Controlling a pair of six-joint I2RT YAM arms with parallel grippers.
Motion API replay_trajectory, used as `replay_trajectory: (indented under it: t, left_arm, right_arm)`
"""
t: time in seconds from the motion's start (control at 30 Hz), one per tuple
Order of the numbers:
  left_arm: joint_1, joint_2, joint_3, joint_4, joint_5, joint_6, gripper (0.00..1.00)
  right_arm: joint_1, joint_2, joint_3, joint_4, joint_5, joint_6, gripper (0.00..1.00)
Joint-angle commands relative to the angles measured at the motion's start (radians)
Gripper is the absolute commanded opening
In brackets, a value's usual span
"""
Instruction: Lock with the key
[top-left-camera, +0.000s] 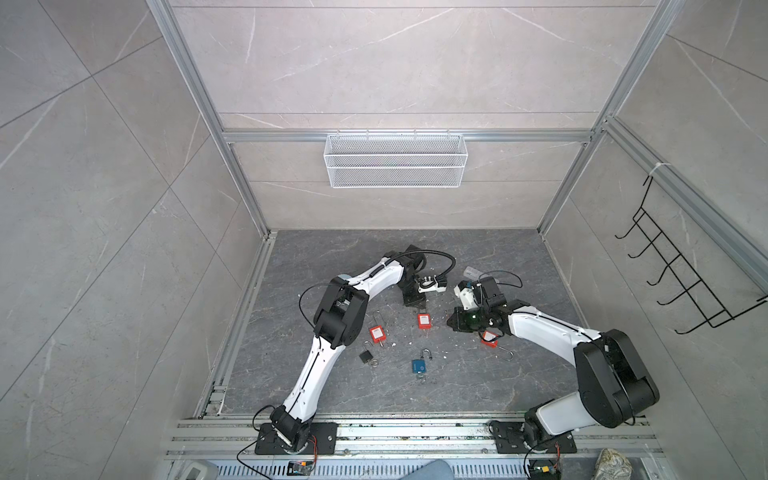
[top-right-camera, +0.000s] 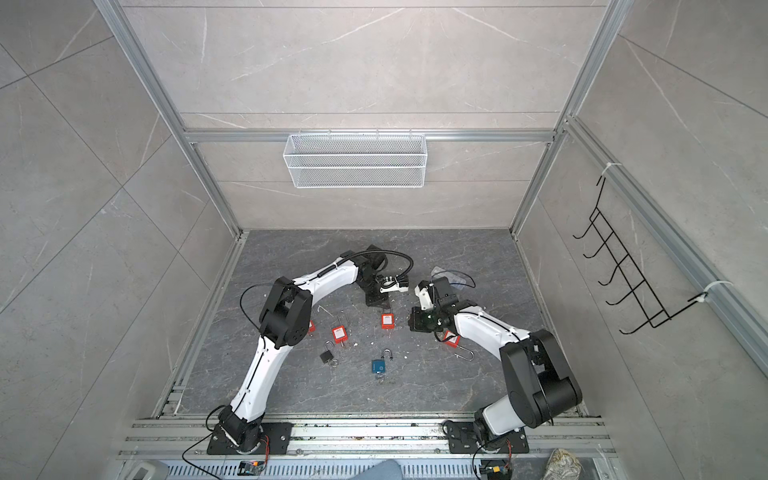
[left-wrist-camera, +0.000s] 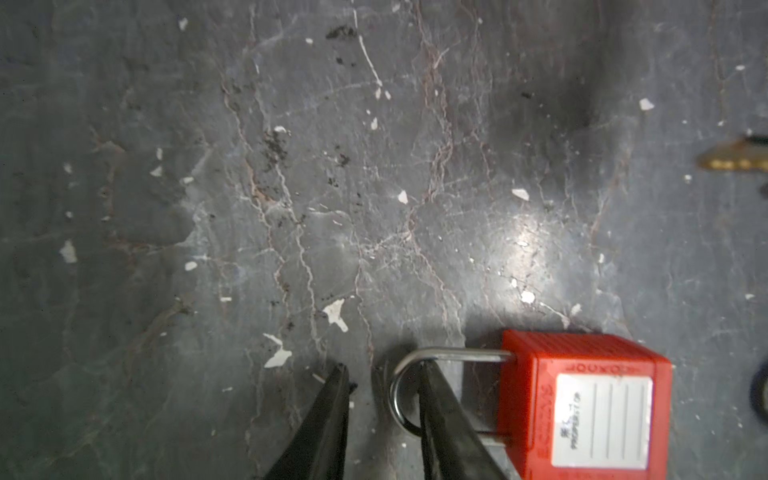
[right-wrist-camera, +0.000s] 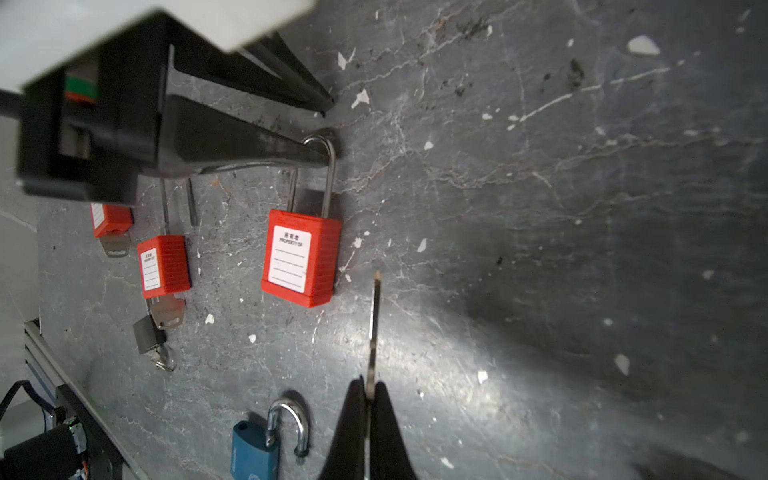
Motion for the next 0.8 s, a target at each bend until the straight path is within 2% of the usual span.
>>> replay_trajectory:
  t: [0.0,0.1,0.3,0.5,0.67,0.77]
  left_arm:
    - [0.003,-0.156,-0.082,0.184,-0.04,-0.06,0.32]
    - [0.017,-0.251,-0.201,0.318,-0.042,-0.101,0.33]
    - [0.04,-0.393,-0.379,0.43,0.005,-0.2,0.33]
    - [0.085,-0.598,-0.649,0.616,0.029,-0.353,0.33]
    - [0.103,-0.729,-0.809,0.664,0.028,-0.398,0.33]
    - [0.104,-0.788,-0.883,0.685,0.01,-0.416,0.33]
  right_arm:
    - [0.01,0.029,0.007,0.014,0.016,0.035,0.0]
    - [0.021,0.048,0.017,0.027,0.02,0.039,0.0]
    - [0.061,0.132,0.094,0.017,0.035,0.035,0.02]
    - [0.078,0.201,0.144,0.03,0.092,0.078,0.04]
    - [0.095,0.246,0.182,0.018,0.082,0.049,0.12]
    - [0.107,0.243,0.206,0.004,0.105,0.016,0.23]
